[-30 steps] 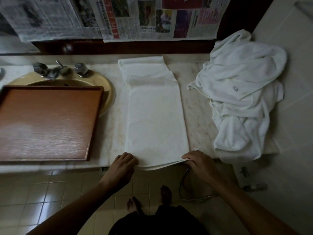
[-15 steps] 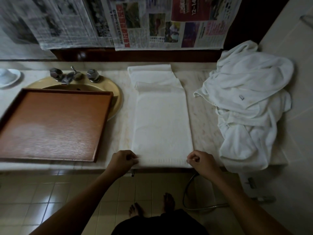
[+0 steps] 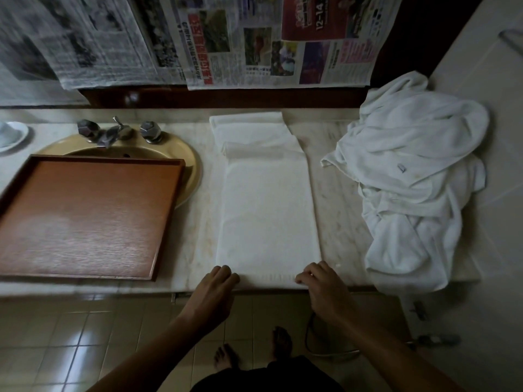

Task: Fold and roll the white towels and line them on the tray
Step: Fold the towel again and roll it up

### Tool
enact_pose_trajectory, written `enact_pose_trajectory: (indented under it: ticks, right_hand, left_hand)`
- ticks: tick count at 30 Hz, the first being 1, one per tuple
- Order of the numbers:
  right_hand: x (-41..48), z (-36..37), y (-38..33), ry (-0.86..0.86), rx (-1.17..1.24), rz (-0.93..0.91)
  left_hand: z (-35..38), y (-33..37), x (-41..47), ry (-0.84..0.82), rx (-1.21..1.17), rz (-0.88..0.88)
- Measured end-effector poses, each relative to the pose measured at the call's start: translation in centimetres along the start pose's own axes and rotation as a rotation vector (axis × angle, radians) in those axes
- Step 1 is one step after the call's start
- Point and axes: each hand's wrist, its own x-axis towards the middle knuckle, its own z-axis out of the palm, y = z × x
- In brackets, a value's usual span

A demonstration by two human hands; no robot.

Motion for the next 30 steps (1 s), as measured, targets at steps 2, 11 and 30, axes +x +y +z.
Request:
enact_pose_trajectory:
  ticks: [2, 11, 30]
  right_hand:
    - [-0.5, -0.2, 0.2, -0.045, -0.009, -0.039]
    - [-0.3, -0.3, 0.2, -0.067, -0.056, -0.067]
    - [4.9, -4.5, 3.3, -0.352, 0.386, 0.383]
  left_hand:
    - [-0.2, 0.0, -0.3, -0.021, 0.012, 0.038]
    - [-0.8, -1.2, 0.8, -0.023, 0.047, 0.083]
    - [-5.6, -3.0, 6.0, -0.299, -0.266, -0.259]
